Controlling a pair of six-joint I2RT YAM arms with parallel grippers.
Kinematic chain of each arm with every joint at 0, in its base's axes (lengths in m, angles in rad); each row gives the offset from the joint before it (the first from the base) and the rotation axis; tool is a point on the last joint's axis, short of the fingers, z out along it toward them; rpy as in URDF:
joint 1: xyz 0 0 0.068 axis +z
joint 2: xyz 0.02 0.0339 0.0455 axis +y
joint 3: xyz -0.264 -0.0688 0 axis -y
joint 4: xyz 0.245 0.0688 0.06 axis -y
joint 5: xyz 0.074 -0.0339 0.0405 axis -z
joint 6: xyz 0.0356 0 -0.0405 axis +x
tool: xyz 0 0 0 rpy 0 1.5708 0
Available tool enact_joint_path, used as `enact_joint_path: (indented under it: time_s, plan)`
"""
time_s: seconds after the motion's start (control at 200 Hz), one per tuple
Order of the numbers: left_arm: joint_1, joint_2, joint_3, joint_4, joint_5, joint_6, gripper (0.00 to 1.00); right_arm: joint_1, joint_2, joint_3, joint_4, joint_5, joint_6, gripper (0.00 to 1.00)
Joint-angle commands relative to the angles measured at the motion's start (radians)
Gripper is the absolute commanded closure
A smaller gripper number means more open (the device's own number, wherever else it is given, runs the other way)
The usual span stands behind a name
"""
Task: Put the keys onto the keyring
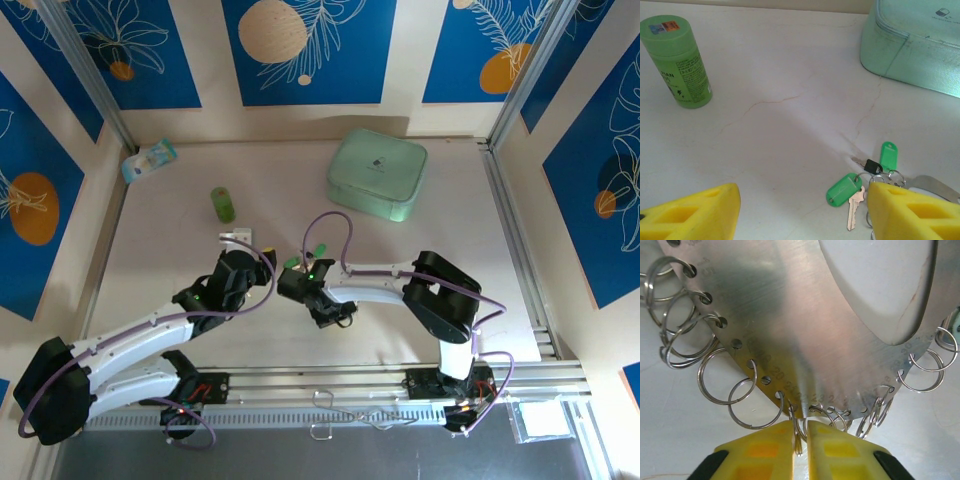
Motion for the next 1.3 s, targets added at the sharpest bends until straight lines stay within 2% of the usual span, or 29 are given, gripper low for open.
enact_joint_path:
  time_s: [0.0,0.185,0.365,0.565,0.77,0.845,0.885,1.04,1.17,1.295]
  plan:
    - [0.01,0.002,-0.001,0.008,-0.005,-0.019,0.33,0.007,-0.002,0.018,-0.014,0.019,0.015,0.89]
    - [0.009,0.004,0.002,0.007,-0.003,-0.016,0.33,0.007,-0.022,0.006,0.004,0.012,0.009,1.0]
    - [0.01,-0.003,0.009,0.005,-0.005,0.005,0.33,0.005,-0.122,-0.022,0.041,0.031,-0.039,1.0]
    - [0.011,-0.015,0.032,0.0,-0.018,0.068,0.34,-0.011,-0.328,-0.124,0.18,0.032,-0.285,1.0]
    - [0.012,-0.026,0.065,0.0,-0.013,0.145,0.33,-0.127,-0.504,-0.193,0.297,-0.091,-0.487,1.0]
    - [0.016,-0.027,0.075,0.005,0.004,0.172,0.31,-0.184,-0.561,-0.218,0.348,-0.187,-0.576,1.0]
    - [0.032,-0.03,0.08,0.01,0.065,0.177,0.27,-0.218,-0.592,-0.232,0.371,-0.246,-0.616,1.0]
    - [0.139,-0.006,0.108,0.019,0.391,0.193,0.26,-0.337,-0.666,-0.261,0.435,-0.445,-0.74,1.0]
    - [0.154,0.011,0.148,0.011,0.529,0.301,0.26,-0.417,-0.708,-0.277,0.475,-0.597,-0.827,1.0]
    - [0.156,0.004,0.165,0.016,0.648,0.434,0.33,-0.46,-0.757,-0.305,0.507,-0.729,-0.931,1.0]
